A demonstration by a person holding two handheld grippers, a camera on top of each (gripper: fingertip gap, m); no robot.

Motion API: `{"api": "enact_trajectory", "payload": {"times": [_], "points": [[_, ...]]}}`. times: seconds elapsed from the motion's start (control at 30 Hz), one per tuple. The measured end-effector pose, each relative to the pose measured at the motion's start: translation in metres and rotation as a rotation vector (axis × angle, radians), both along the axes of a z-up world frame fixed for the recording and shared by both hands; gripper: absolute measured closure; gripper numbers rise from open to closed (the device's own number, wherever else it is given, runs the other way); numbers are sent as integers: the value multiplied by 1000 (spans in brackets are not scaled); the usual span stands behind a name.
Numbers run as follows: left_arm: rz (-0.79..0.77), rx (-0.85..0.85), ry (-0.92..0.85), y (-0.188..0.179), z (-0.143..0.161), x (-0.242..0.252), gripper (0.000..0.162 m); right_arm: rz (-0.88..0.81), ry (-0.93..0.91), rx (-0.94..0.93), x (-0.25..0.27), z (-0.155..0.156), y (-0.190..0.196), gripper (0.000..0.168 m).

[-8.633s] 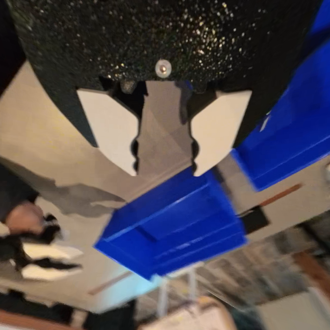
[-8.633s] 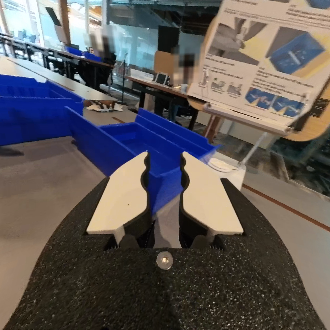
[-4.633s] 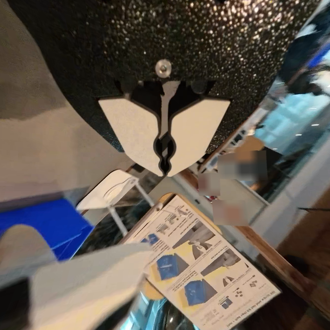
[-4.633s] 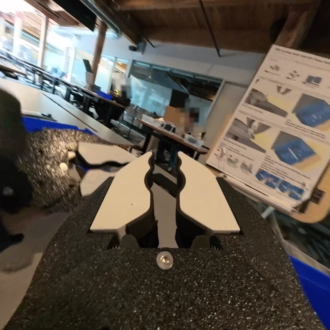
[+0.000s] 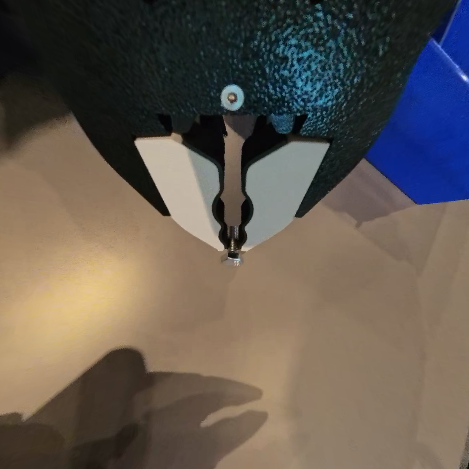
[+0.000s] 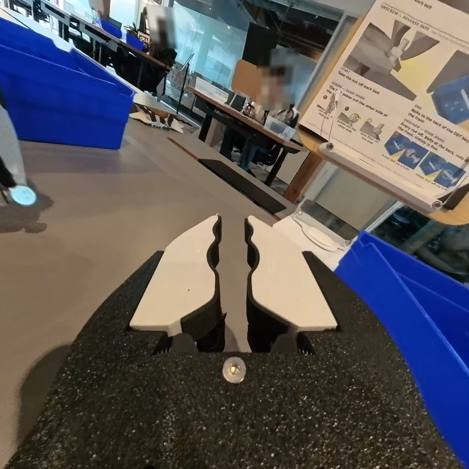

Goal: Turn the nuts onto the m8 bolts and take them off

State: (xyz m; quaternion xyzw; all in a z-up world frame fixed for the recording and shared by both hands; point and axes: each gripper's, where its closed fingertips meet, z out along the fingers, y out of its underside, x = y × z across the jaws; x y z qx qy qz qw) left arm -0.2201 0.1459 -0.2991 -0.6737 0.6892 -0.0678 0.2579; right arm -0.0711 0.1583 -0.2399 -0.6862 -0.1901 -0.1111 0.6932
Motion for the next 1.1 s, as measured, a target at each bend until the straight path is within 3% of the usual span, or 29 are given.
{"api": "enact_trajectory", "payload": {"times": [0.03, 0.33, 0.43, 0.53, 0.67, 0.77, 0.87, 0.97, 1.1], "points": [[0, 13, 20, 2, -4, 3, 155, 5, 6, -3, 0, -1, 1, 152], [101, -75, 18, 10, -29, 27, 153, 34, -54, -9, -11, -4, 2, 153], [154, -70, -14, 14, -29, 29, 131, 32, -22, -5, -8, -3, 1, 153], [177, 7, -124, 16, -3, 27, 128, 25, 4, 3, -4, -1, 1, 153], [226, 95, -349, 15, 61, -1, 132, 23, 24, 13, -2, 1, 0, 153], [310, 187, -455, 26, 105, -49, 136, 24, 22, 10, -3, 0, 1, 153], [472, 268, -435, 55, 123, -117, 139, 25, 12, 6, -4, -1, 1, 154], [640, 174, -296, 80, 97, -183, 137, 27, 0, 1, -5, -2, 2, 154], [820, -162, -147, 99, 35, -228, 132, 28, -16, -3, -7, -4, 3, 154]]}}
